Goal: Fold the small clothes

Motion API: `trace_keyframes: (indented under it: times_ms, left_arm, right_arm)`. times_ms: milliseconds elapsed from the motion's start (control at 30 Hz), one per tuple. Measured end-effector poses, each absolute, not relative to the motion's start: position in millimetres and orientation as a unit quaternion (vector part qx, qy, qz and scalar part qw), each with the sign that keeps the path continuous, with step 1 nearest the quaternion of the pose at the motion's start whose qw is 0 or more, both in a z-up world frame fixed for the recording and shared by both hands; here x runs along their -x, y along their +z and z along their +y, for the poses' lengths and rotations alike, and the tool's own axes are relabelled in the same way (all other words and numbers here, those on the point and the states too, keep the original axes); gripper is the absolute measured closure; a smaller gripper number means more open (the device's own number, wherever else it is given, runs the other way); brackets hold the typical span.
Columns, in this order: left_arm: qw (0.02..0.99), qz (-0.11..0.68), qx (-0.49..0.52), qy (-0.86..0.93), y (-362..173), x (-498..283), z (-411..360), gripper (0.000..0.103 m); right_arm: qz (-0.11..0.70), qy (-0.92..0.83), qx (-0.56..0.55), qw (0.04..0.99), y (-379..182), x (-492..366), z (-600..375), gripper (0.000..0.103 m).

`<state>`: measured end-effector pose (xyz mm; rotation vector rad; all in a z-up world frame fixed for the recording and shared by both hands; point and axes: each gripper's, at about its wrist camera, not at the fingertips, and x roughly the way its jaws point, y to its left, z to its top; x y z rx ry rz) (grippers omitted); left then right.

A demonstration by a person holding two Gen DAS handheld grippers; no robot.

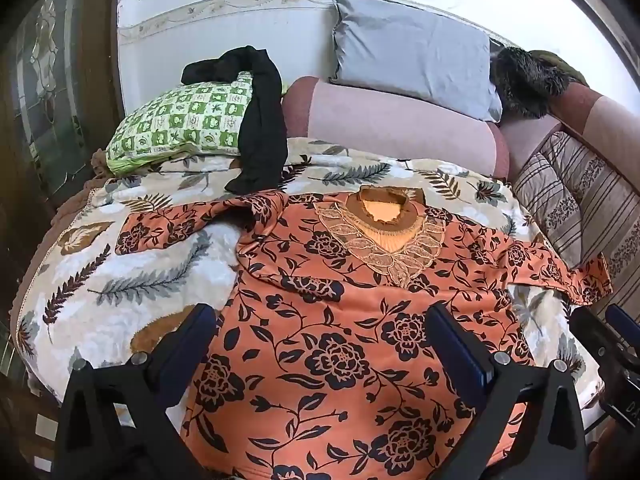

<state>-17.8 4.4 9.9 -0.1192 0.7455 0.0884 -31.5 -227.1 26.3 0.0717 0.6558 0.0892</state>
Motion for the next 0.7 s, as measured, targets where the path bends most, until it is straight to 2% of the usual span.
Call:
trace_keyframes:
  times_ms: [700]
  left_arm:
    - [0.927, 0.367, 0.057, 0.044, 5.7, 15.4, 3.9, 0.0]
  right_arm:
    - [0.311, 0.049, -0.041, 0.948, 29.5, 28.4, -225.2, 0.0]
